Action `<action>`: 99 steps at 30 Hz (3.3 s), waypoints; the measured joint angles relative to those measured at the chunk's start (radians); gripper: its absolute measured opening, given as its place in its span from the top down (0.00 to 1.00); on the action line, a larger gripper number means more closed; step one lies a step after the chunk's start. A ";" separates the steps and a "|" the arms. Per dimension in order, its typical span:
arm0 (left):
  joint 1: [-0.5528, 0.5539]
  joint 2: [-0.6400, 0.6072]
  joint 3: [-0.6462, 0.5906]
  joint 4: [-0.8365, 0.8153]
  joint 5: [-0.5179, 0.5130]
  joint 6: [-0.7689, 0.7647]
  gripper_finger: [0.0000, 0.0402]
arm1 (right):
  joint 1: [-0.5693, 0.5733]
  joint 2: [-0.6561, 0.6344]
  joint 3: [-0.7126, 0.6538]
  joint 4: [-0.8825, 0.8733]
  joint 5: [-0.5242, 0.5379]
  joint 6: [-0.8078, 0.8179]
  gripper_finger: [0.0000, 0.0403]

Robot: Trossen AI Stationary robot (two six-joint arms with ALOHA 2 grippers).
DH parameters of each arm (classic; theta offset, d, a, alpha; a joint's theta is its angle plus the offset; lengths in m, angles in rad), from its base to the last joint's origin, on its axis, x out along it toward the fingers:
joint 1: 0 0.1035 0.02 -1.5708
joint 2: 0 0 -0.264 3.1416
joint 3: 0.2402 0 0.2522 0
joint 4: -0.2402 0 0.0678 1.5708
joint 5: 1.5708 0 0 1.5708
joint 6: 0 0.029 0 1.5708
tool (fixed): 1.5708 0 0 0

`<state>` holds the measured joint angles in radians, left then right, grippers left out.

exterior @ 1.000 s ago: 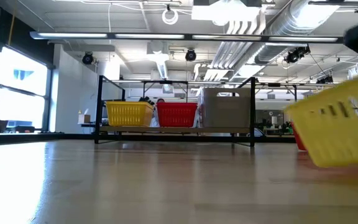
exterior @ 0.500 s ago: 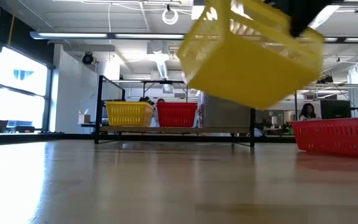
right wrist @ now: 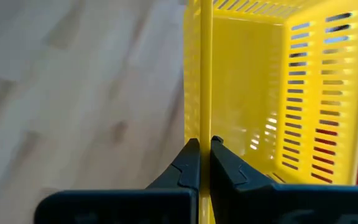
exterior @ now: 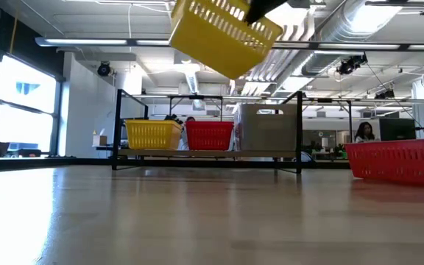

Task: Stack baskets on shelf by color
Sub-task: Stack the yellow basket on top of the yellow baskets on the shelf

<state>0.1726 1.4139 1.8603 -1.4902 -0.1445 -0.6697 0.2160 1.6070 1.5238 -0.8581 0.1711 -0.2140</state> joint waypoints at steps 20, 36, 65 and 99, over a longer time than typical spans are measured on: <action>-0.016 0.001 0.000 0.143 -0.006 -0.208 0.67 | -0.197 0.000 0.034 0.001 0.068 -0.635 1.00; -0.037 0.068 -0.001 0.148 -0.023 -0.631 0.67 | -0.205 0.000 0.034 0.129 0.250 -0.893 1.00; -0.028 0.250 0.000 0.161 -0.228 -0.820 0.67 | -0.185 0.000 0.034 0.134 0.378 -0.857 1.00; 0.038 0.252 0.000 0.128 -0.238 -0.767 1.00 | -0.193 -0.010 0.033 0.154 0.488 -0.598 0.63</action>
<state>0.2107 1.6656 1.8606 -1.3627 -0.3824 -1.4367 0.0226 1.5970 1.5570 -0.7043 0.6595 -0.8117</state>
